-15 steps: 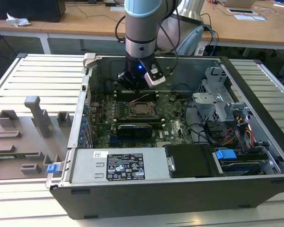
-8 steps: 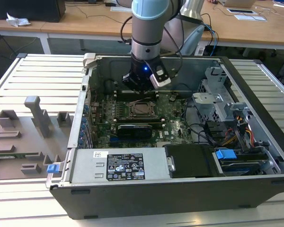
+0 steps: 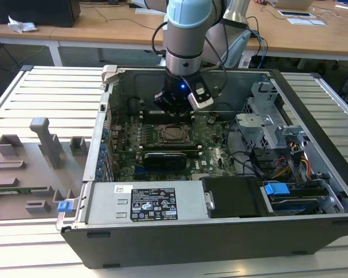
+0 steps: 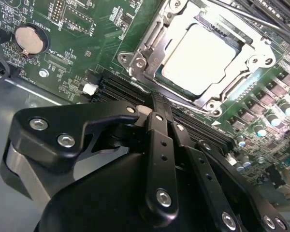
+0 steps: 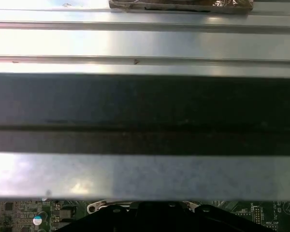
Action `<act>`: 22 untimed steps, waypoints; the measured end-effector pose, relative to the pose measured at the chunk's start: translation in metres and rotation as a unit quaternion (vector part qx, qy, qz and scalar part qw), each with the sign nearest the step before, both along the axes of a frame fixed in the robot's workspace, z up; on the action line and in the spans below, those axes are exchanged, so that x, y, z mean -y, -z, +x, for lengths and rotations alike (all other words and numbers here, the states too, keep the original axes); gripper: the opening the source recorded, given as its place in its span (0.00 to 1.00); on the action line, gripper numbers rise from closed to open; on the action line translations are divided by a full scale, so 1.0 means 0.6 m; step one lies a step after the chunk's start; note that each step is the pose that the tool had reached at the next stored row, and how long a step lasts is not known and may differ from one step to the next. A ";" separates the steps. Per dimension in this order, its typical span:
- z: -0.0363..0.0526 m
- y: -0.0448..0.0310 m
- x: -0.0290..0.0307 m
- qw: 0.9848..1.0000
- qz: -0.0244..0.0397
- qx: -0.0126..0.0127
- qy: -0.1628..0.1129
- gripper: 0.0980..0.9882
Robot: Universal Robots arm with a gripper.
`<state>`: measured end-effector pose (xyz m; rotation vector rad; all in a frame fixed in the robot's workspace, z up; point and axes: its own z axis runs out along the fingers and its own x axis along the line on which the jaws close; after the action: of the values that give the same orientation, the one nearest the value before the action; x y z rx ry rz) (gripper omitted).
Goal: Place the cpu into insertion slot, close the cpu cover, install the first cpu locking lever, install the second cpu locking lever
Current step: 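Install the first cpu locking lever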
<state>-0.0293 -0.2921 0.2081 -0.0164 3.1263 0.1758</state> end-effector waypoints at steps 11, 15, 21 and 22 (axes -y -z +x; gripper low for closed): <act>0.010 0.014 -0.0010 1.000 0.000 -0.001 -0.001 0.01; 0.010 0.011 -0.0032 1.000 0.000 0.000 -0.003 0.01; 0.010 -0.001 -0.0001 1.000 -0.012 0.000 -0.003 0.01; 0.010 -0.001 0.0013 1.000 -0.017 0.000 -0.003 0.01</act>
<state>-0.0235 -0.2929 0.2086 -0.0264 3.1299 0.1213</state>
